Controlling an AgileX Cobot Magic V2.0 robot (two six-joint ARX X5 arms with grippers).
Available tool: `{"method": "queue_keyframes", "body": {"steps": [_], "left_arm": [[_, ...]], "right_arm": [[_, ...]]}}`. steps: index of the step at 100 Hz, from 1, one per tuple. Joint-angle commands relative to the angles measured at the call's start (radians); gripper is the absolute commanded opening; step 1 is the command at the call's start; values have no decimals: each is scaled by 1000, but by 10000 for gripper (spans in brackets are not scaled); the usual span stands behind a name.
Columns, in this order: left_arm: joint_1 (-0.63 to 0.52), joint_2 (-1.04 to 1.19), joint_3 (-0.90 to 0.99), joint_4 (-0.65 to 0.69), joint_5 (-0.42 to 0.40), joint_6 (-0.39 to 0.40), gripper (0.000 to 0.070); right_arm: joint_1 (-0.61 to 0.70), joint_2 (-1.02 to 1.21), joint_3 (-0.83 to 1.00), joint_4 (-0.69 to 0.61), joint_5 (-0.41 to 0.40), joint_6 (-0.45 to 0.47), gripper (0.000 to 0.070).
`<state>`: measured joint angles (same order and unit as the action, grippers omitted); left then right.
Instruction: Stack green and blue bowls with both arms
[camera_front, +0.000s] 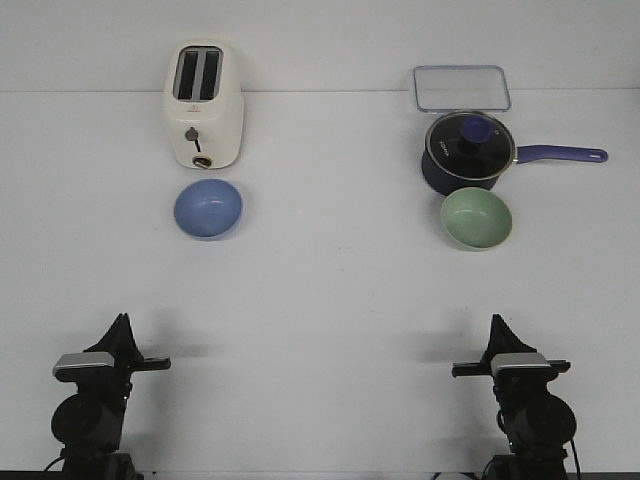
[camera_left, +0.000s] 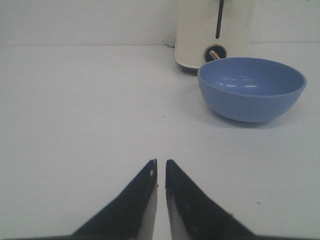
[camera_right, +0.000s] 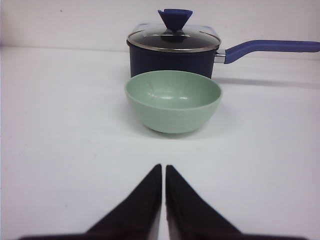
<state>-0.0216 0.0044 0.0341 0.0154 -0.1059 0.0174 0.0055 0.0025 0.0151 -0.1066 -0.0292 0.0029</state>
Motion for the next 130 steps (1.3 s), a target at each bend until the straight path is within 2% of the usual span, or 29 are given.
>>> {"method": "queue_keyframes", "body": {"steps": [1, 75, 109, 118, 123, 130], "left_arm": [[3, -1, -20, 16, 2, 17, 14], [3, -1, -20, 16, 2, 17, 14], [3, -1, -20, 16, 2, 17, 14], [3, -1, -20, 16, 2, 17, 14], [3, -1, -20, 15, 2, 17, 14], [3, -1, -20, 16, 2, 17, 14]], "right_arm": [[0, -2, -2, 13, 3, 0, 13], [0, -1, -2, 19, 1, 8, 13], [1, -1, -1, 28, -5, 369, 11], [1, -1, 52, -1, -3, 452, 2], [1, 10, 110, -38, 19, 476, 2], [1, 71, 209, -74, 47, 465, 4]]}}
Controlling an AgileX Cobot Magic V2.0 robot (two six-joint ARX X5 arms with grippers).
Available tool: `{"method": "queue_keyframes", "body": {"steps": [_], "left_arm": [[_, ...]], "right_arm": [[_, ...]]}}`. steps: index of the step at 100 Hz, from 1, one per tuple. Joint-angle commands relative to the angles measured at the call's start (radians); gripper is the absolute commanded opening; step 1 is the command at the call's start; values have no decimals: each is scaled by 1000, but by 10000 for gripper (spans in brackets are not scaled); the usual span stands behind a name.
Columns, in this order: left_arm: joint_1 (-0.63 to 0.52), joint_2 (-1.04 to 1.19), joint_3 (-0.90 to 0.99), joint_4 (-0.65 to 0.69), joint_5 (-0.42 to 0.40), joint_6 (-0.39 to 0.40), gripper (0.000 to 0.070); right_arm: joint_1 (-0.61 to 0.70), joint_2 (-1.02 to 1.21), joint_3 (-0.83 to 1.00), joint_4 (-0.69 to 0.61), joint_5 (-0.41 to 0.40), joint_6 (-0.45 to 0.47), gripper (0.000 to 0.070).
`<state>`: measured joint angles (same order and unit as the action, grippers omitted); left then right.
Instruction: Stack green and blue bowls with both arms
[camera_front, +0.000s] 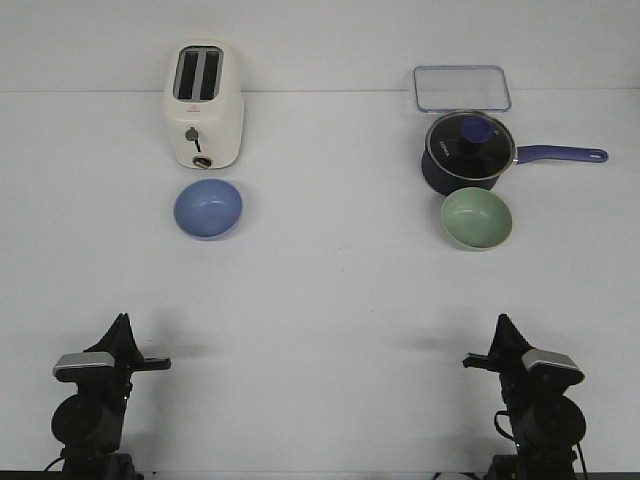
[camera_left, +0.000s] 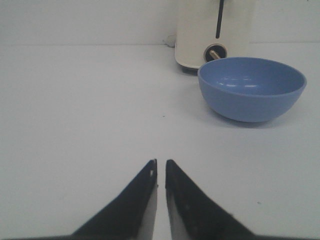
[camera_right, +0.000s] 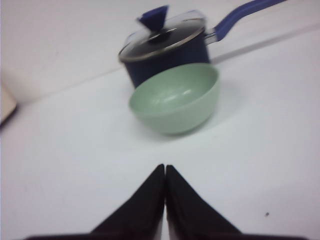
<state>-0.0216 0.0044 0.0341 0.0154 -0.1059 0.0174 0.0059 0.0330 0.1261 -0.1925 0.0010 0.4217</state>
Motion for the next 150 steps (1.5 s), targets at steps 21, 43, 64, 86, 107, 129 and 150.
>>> {"method": "queue_keyframes", "body": {"steps": [21, 43, 64, 86, 107, 129, 150], "left_arm": [[3, -1, -20, 16, 2, 17, 14], [3, -1, -20, 16, 2, 17, 14], [3, -1, -20, 16, 2, 17, 14], [3, -1, -20, 16, 2, 17, 14], [3, -1, -20, 16, 2, 17, 14], [3, -1, -20, 16, 2, 17, 14], [3, -1, -20, 15, 2, 17, 14]], "right_arm": [[0, 459, 453, -129, 61, -85, 396], [-44, 964, 750, -234, 86, -139, 397], [-125, 1386, 955, -227, -13, -139, 396], [-171, 1657, 1106, -204, -76, -128, 393], [-177, 1752, 1124, -143, -133, -69, 204], [-179, 1726, 1124, -157, -135, -61, 0], [-187, 1553, 1118, -266, -209, -93, 4]]}}
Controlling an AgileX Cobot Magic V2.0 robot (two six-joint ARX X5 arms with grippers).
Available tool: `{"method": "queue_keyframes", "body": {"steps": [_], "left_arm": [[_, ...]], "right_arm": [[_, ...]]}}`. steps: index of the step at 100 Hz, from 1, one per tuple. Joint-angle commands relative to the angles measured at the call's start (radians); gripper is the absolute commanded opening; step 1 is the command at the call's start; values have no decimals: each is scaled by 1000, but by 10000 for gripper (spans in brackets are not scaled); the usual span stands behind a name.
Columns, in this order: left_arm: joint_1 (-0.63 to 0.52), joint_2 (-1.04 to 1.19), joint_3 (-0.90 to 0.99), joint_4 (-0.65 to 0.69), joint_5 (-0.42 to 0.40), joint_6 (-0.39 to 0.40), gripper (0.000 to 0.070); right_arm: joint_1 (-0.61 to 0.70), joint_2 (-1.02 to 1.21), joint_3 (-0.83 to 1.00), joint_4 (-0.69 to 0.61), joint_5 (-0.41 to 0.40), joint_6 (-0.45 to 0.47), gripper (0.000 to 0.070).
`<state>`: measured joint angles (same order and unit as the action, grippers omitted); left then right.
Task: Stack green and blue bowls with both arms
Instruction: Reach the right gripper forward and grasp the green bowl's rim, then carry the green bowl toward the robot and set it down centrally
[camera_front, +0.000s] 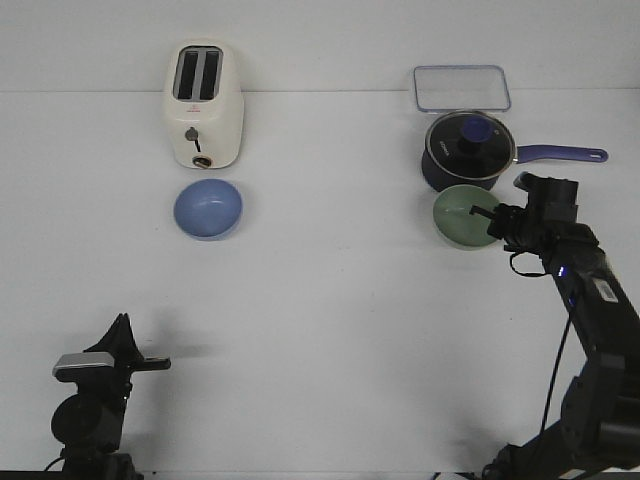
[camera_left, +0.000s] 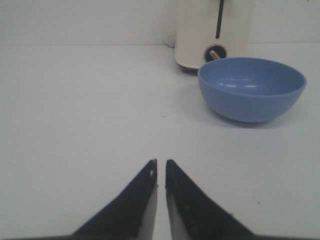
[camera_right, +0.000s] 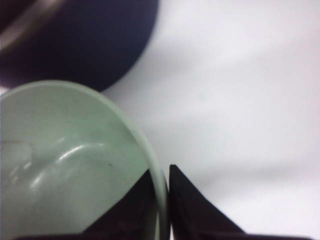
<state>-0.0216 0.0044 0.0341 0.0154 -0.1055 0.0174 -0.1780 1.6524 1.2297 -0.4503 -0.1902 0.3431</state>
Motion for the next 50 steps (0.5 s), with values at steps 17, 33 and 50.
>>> {"method": "queue_keyframes", "body": {"steps": [17, 33, 50], "left_arm": [[3, -1, -20, 16, 1, 17, 14], [3, -1, -20, 16, 1, 17, 14], [3, -1, -20, 16, 1, 17, 14]], "right_arm": [[57, -301, -82, -53, -77, -30, 4], [230, -523, -266, -37, -71, -23, 3], [467, -599, -437, 5, -59, 23, 3]]}}
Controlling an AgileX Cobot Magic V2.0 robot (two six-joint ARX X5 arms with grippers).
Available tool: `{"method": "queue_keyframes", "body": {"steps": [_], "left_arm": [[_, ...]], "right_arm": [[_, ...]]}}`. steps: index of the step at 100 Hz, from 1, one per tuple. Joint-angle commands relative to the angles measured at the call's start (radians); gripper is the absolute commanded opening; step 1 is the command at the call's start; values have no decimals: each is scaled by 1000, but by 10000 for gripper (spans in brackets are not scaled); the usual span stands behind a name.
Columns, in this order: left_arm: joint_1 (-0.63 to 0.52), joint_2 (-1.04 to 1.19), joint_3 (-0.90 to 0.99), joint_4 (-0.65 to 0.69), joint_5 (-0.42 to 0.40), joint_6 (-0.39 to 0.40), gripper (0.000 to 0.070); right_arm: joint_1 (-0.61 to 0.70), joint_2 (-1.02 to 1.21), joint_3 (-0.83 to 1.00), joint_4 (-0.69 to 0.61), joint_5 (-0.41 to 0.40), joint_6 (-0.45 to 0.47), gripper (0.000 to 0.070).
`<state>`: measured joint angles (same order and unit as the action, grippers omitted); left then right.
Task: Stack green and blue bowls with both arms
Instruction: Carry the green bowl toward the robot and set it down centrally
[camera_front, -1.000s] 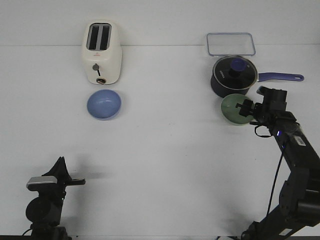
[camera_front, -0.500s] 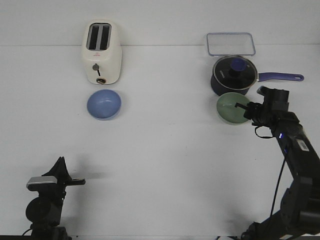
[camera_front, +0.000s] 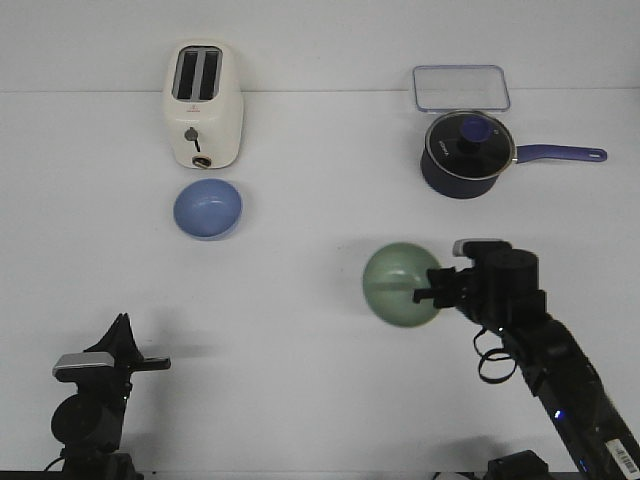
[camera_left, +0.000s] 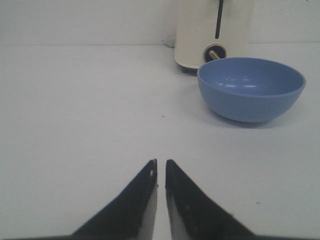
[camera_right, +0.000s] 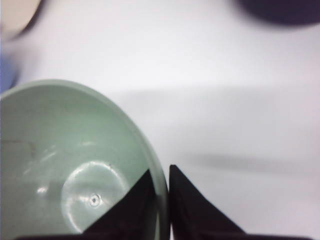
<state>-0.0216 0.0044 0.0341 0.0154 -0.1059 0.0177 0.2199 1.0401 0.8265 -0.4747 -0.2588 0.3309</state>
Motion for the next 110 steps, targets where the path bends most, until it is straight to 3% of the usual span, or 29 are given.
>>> {"method": "queue_keyframes", "body": {"steps": [1, 11, 23, 64, 69, 79, 83, 102, 110], "left_arm": [[3, -1, -20, 16, 2, 16, 14], [3, -1, -20, 16, 2, 16, 14], [3, -1, -20, 16, 2, 16, 14], [3, -1, -20, 16, 2, 16, 14], [3, -1, -20, 16, 2, 16, 14], [3, -1, -20, 16, 2, 16, 14], [2, -1, -20, 18, 2, 16, 14], [2, -1, -18, 43, 2, 14, 14], [2, -1, -18, 48, 2, -40, 14]], "right_arm": [[80, 13, -42, 32, 15, 37, 3], [180, 22, -113, 67, 71, 65, 3], [283, 51, -180, 141, 78, 125, 3], [422, 141, -205, 161, 156, 138, 9], [425, 142, -205, 159, 156, 138, 64], [430, 142, -205, 159, 155, 138, 302], [430, 140, -205, 160, 155, 138, 355], [426, 51, -204, 168, 193, 126, 358], [430, -48, -204, 159, 219, 89, 358]]}}
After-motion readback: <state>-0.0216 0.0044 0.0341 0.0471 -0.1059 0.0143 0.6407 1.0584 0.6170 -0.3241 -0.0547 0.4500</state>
